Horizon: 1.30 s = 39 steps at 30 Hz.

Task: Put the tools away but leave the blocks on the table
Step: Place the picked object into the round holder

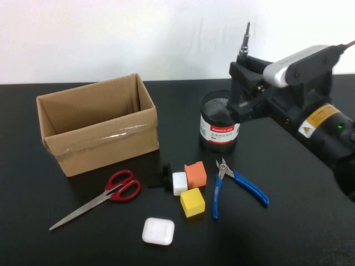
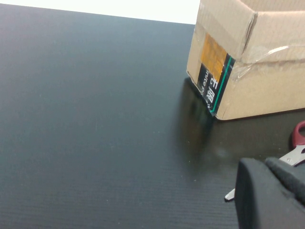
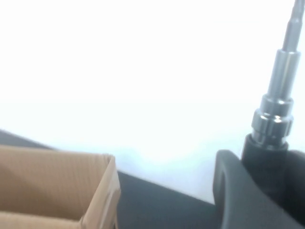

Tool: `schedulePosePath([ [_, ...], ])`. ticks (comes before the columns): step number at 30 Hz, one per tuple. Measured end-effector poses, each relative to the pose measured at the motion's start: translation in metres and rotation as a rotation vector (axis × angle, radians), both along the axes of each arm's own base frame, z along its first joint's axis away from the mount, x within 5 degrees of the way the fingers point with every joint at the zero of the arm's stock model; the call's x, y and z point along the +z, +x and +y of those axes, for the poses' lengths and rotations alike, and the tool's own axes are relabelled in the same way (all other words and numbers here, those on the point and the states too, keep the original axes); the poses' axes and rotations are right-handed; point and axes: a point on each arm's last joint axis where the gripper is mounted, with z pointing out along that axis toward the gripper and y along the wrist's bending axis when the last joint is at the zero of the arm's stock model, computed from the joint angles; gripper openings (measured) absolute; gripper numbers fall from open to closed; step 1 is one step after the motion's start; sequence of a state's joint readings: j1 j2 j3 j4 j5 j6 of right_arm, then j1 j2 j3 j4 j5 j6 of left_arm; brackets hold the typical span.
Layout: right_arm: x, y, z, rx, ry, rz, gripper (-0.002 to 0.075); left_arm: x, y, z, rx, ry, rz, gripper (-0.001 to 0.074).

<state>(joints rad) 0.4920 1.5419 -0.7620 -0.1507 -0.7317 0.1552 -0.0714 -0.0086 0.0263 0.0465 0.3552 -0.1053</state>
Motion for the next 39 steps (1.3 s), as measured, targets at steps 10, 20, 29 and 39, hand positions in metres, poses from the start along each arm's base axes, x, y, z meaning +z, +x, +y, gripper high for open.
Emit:
schedulePosePath([
  [10, -0.037, 0.026, 0.005, -0.08, 0.083, 0.022, 0.0132, 0.0, 0.0, 0.0, 0.0, 0.0, 0.0, -0.0004],
  [20, -0.052, 0.038, 0.016, -0.049, -0.04, -0.027, 0.0132, 0.0, 0.0, 0.0, 0.0, 0.0, 0.0, -0.0004],
  [29, -0.069, 0.045, 0.02, -0.05, -0.086, -0.085, 0.0132, 0.0, 0.0, 0.0, 0.0, 0.0, 0.0, -0.0004],
  [39, -0.072, 0.046, 0.019, -0.056, -0.088, -0.085, 0.0132, 0.0, 0.0, 0.0, 0.0, 0.0, 0.0, -0.0004],
])
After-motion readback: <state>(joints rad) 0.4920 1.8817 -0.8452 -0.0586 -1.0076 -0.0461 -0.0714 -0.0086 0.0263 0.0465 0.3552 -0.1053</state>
